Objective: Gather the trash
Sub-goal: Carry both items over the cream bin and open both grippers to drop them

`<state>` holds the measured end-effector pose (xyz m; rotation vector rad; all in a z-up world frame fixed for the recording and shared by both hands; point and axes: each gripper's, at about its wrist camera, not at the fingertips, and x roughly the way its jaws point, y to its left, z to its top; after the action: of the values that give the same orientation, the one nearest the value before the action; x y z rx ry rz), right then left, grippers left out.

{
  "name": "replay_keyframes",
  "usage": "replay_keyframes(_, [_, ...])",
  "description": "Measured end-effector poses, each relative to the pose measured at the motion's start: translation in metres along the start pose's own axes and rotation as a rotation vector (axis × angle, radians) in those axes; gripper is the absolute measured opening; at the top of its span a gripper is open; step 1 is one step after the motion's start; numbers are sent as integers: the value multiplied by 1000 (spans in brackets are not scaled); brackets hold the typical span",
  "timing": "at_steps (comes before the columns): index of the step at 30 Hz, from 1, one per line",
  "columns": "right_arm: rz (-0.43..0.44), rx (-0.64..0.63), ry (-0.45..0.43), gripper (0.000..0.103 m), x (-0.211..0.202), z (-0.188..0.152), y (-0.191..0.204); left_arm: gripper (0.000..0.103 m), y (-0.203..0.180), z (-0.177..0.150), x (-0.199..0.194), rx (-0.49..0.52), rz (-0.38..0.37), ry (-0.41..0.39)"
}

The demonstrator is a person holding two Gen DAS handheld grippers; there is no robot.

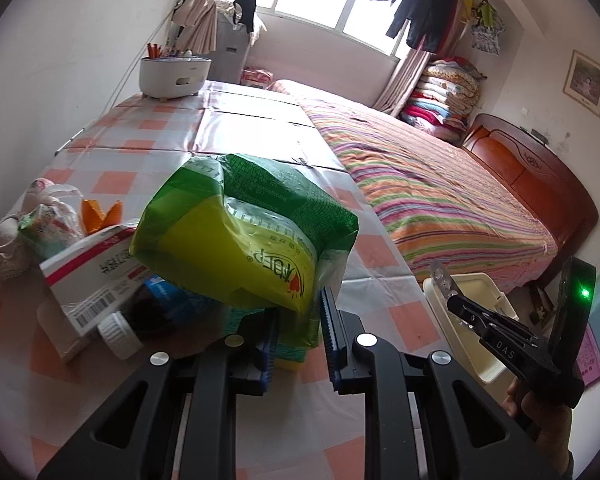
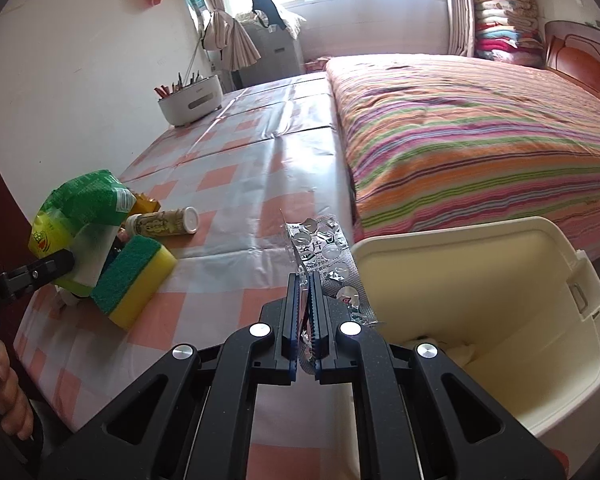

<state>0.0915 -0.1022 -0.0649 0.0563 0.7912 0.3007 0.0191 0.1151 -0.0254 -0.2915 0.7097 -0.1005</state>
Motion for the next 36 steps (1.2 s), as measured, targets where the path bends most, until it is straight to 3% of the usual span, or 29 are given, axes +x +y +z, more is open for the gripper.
replay_keyframes(36, [-142,190,-59,7,-45,-18,-96,20,-138,-19,51,204,-159,111])
